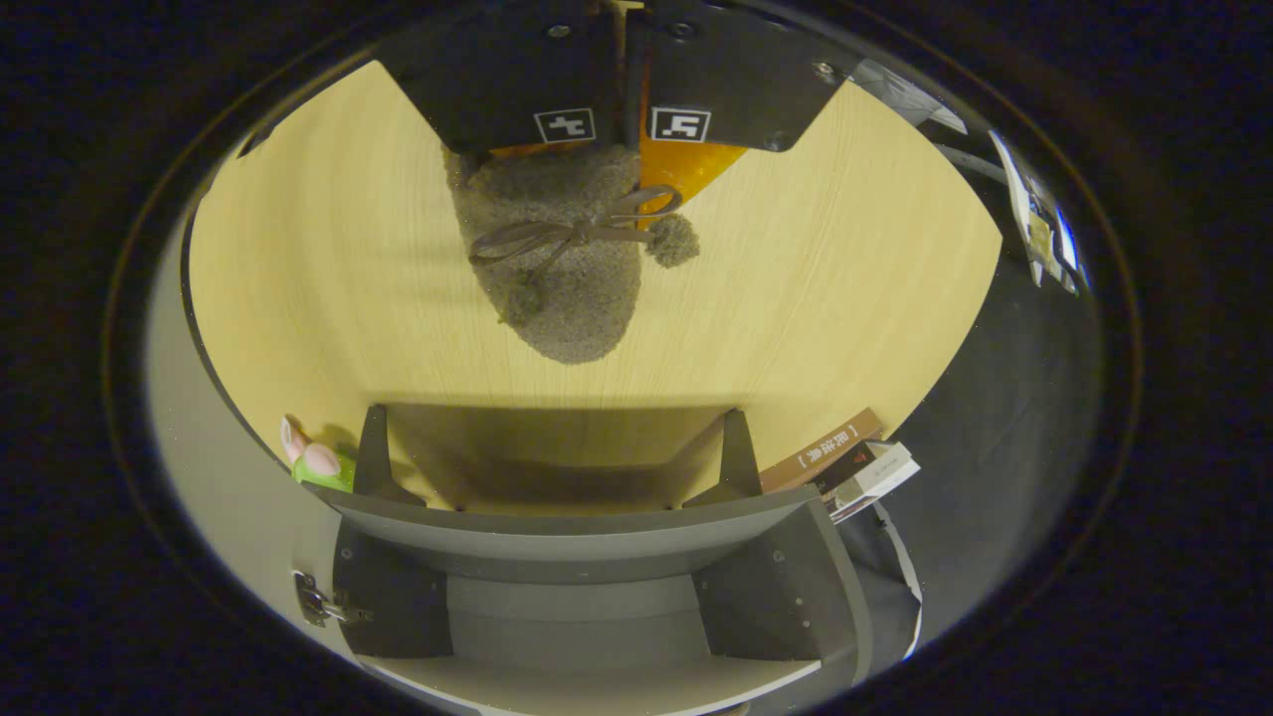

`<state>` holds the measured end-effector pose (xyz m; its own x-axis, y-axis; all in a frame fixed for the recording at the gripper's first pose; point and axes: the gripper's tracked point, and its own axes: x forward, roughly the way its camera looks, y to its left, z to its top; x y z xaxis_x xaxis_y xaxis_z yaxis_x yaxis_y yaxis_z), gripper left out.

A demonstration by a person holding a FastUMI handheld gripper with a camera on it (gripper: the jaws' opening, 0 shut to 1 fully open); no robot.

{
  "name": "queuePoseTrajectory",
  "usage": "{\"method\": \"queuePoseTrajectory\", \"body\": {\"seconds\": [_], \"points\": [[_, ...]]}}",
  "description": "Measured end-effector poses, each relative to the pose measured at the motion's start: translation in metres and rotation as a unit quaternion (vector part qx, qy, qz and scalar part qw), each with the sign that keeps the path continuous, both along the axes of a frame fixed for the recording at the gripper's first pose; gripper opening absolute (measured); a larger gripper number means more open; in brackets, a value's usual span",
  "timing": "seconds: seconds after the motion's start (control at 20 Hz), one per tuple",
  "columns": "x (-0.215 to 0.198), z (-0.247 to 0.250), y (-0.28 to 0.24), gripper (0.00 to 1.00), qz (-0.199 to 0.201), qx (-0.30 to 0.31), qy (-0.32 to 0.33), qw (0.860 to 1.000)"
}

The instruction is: Open the shoe cabinet door, grab the shoes and put them into the shoe cabinet, then close the shoe cabinet door.

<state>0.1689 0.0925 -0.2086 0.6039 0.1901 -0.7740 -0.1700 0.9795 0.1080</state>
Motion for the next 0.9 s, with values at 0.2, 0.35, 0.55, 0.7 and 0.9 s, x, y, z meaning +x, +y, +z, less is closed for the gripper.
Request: {"method": "queuePoseTrajectory", "body": {"seconds": [0.2,0.35,0.55,0.7,0.9], "points": [[-0.003,0.045,-0.002,0.06,0.015,0.005,-0.034,0.999],[-0.003,0.098,0.005,0.06,0.015,0.028,-0.061,0.998],[0.007,0.167,0.009,0.06,0.023,0.040,-0.124,0.991],[0.015,0.226,0.013,0.06,0.020,0.053,-0.168,0.984],[0.048,0.285,0.013,0.06,0.012,0.056,-0.226,0.972]]}}
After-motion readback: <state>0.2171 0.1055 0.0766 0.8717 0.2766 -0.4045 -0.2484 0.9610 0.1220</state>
